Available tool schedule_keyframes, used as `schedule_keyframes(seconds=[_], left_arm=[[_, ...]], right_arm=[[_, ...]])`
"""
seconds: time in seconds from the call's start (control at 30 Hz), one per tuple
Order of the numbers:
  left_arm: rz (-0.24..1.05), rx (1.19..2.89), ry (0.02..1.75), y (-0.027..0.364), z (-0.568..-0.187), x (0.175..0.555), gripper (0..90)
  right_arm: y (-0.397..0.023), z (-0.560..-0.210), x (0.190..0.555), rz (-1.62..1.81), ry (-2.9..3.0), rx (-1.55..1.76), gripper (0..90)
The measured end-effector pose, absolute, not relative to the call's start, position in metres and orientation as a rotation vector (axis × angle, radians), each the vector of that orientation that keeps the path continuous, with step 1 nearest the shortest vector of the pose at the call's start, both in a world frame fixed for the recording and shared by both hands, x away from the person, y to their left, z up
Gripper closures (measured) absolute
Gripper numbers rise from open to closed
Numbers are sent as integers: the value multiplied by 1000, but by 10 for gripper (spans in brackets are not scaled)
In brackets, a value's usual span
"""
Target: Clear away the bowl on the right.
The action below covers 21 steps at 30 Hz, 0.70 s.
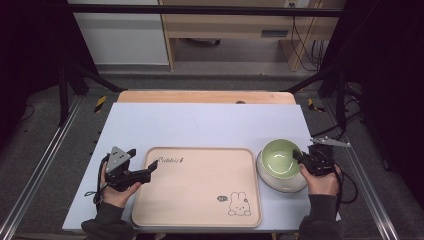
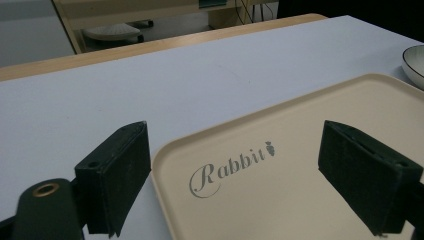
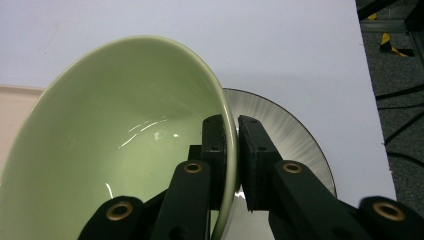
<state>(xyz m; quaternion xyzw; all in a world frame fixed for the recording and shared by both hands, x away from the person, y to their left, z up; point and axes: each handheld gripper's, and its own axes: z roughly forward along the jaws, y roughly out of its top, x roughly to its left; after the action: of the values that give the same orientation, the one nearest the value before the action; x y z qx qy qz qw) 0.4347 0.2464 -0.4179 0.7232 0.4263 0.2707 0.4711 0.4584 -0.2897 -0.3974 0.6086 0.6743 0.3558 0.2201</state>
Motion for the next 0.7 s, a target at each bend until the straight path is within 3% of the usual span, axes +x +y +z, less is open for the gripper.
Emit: schedule_keyframes(seconds=[0.7], left_arm=[[661, 1772, 1044, 247, -418, 434, 131]], right_arm=[[-275, -384, 452, 1035, 1894, 1619, 827]])
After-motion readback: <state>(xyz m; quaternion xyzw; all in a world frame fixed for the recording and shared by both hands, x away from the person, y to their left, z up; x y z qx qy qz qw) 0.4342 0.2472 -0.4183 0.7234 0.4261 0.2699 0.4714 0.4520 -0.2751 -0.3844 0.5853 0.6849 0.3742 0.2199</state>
